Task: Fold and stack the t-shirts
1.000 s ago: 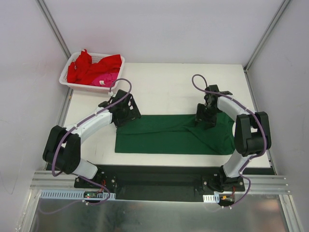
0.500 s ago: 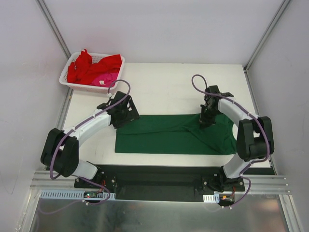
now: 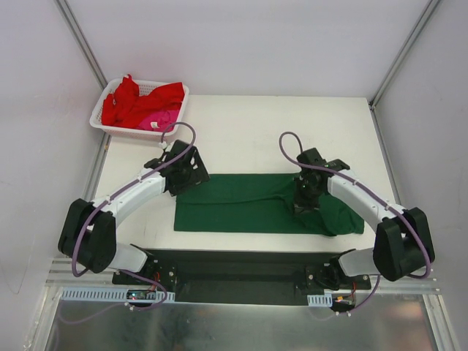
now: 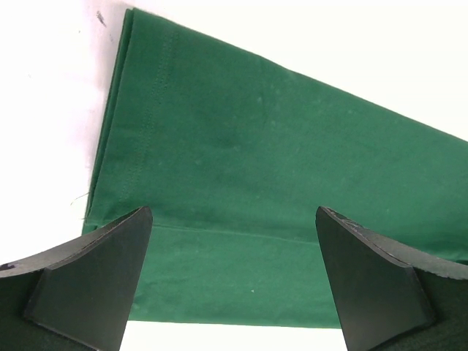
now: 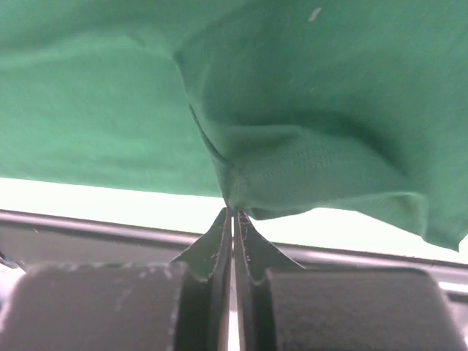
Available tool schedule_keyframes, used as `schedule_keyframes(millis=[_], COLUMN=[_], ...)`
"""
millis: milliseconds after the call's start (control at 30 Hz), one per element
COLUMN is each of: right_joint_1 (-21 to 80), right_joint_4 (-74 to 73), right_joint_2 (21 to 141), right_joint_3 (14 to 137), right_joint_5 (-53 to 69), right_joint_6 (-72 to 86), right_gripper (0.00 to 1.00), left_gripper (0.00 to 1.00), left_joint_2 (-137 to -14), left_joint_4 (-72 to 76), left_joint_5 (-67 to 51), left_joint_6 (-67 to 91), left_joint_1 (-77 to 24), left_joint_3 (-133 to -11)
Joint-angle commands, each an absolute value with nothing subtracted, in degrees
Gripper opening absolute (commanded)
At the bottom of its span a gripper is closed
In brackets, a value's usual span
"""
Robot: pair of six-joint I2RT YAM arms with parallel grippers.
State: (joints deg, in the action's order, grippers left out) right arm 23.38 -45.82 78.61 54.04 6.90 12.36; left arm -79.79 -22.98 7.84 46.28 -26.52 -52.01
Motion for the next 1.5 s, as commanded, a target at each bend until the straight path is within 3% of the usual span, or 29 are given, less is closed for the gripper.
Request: schedule_keyframes(millis=[0, 33, 133, 233, 300, 467, 667, 900, 1233, 1467], right_joint_1=[28.20, 30.13, 32.34, 32.34, 32.08, 27.17, 23.82, 22.42, 20.05, 0.13], right_joint_4=[-49.57, -49.92, -53.25, -58.34, -62.13, -60.75, -45.91, -44.74, -47.44, -53.26], right_joint_2=[77.78, 78.13, 78.22, 77.61, 77.78, 82.07, 86.74, 96.59, 91.33, 77.88], right_joint_3=[52.56, 53.08, 56.93, 62.64, 69.33, 75.49, 71.81, 68.83, 58.89, 66.26], right_joint_5=[7.03, 7.12, 6.16, 4.58, 0.72, -5.80, -2.90, -6.94, -6.59, -1.15], right_joint_6=[17.75, 18.10, 18.02, 15.83, 14.60, 11.95, 15.03, 13.27, 12.49, 6.42], right_gripper=[0.13, 0.34, 0.62, 0.78, 0.81, 0.79, 0.66, 0.50, 0.50, 0.59], left_gripper=[0.95, 0.95, 0.95, 0.95, 0.95, 0.93, 0.92, 0.91, 0.90, 0.90], left_joint_2=[-76.99, -76.73, -76.29, -76.55, -76.73, -76.64, -80.41, -87.09, -92.55, -90.79], left_joint_4=[-23.12, -23.20, -23.12, -23.20, -23.29, -23.47, -23.47, -23.29, -23.03, -22.94], left_joint_5=[9.40, 9.40, 9.49, 9.58, 9.75, 12.04, 11.61, 10.81, 9.23, 8.61], left_joint_6=[46.05, 46.05, 45.70, 44.91, 45.26, 48.51, 50.80, 51.68, 49.40, 46.06], left_joint_1=[-26.10, -26.10, -26.02, -26.02, -26.10, -26.10, -26.10, -25.75, -21.97, -22.50], left_joint_3=[-50.80, -50.71, -50.54, -50.62, -50.45, -50.36, -52.82, -55.10, -58.53, -64.41])
